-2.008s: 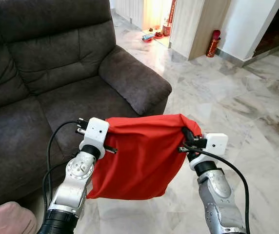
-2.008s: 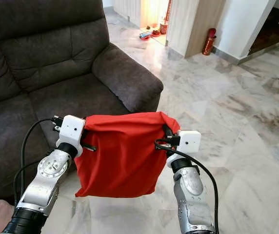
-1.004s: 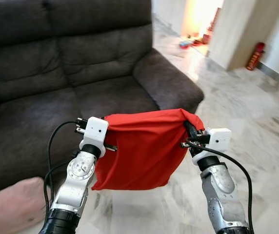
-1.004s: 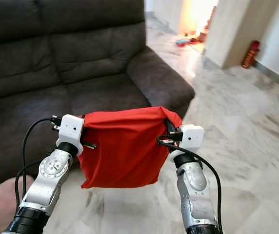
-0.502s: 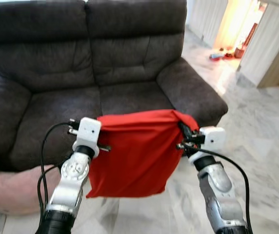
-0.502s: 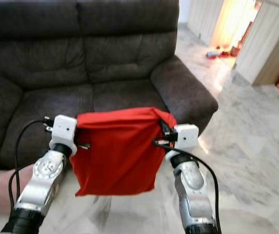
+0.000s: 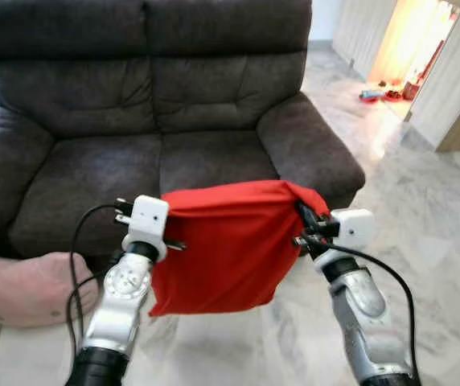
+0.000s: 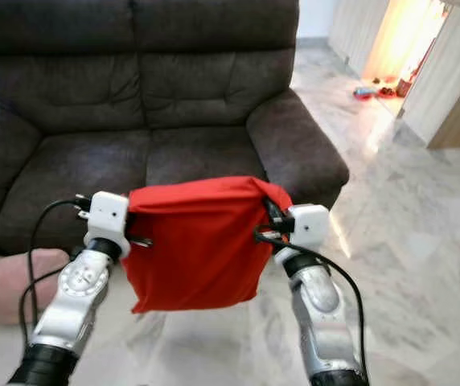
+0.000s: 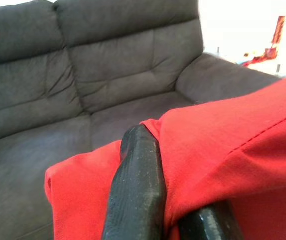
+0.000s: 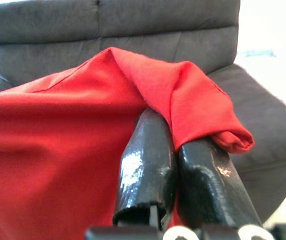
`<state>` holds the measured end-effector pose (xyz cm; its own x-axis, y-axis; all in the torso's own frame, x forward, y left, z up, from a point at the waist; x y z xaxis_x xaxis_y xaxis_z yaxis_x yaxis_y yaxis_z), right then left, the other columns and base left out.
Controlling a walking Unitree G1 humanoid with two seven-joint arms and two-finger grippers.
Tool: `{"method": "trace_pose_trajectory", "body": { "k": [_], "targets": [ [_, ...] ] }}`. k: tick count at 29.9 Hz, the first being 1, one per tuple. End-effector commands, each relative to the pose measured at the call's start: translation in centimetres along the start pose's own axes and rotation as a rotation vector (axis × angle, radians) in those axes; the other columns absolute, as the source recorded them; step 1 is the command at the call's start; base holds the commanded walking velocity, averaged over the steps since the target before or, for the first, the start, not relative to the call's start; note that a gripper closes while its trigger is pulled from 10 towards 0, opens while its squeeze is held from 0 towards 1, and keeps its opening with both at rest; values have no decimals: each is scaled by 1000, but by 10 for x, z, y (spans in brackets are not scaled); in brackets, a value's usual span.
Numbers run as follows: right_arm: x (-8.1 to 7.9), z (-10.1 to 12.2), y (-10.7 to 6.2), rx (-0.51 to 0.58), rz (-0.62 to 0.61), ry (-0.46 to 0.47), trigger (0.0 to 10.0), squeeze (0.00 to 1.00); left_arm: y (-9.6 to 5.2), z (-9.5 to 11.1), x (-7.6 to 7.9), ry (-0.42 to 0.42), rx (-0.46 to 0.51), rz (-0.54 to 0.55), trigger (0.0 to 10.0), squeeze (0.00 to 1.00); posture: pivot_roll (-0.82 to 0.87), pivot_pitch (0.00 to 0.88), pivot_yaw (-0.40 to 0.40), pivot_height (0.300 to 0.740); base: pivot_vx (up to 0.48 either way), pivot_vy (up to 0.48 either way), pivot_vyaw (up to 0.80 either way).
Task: Move the pillow to the sofa from floor
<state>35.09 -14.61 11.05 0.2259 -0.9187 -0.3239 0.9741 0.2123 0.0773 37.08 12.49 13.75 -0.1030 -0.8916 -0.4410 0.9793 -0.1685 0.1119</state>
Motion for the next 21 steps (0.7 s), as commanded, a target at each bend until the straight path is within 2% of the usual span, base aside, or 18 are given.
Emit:
{"method": "trace_pose_trajectory", "body": {
  "k": [1,5,9,21],
  "targets": [
    [-8,20,6,74,24,0,10000,0,5,29,-22,21,109,73,10000,0,-2,6,-60,740,0,-352,0],
    [-9,20,6,73,32,-11,10000,0,5,28,-22,21,110,75,10000,0,-1,10,-62,740,0,-353,0],
    [-11,20,6,70,39,-12,10000,0,5,28,-23,22,109,77,10000,0,0,12,-62,740,0,-356,800],
    [-13,22,9,77,50,11,10000,0,5,29,-24,23,111,83,10000,0,0,22,-61,740,0,-352,0]
  ]
}}
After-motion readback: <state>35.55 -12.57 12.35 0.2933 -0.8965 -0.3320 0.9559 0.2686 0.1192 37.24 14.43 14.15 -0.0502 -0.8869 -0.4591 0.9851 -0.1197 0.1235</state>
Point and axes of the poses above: a point about 5 cm out from each wrist's last joint towards the gripper, its own y axis pointing out of the wrist towards the gripper, its own z axis along the axis of the wrist's last joint, x = y × z, the point moved 6 cm from there along y, pointing out of the wrist towards the gripper, and after that the axes turned 14 degrees about y, right-handed, at the moved point
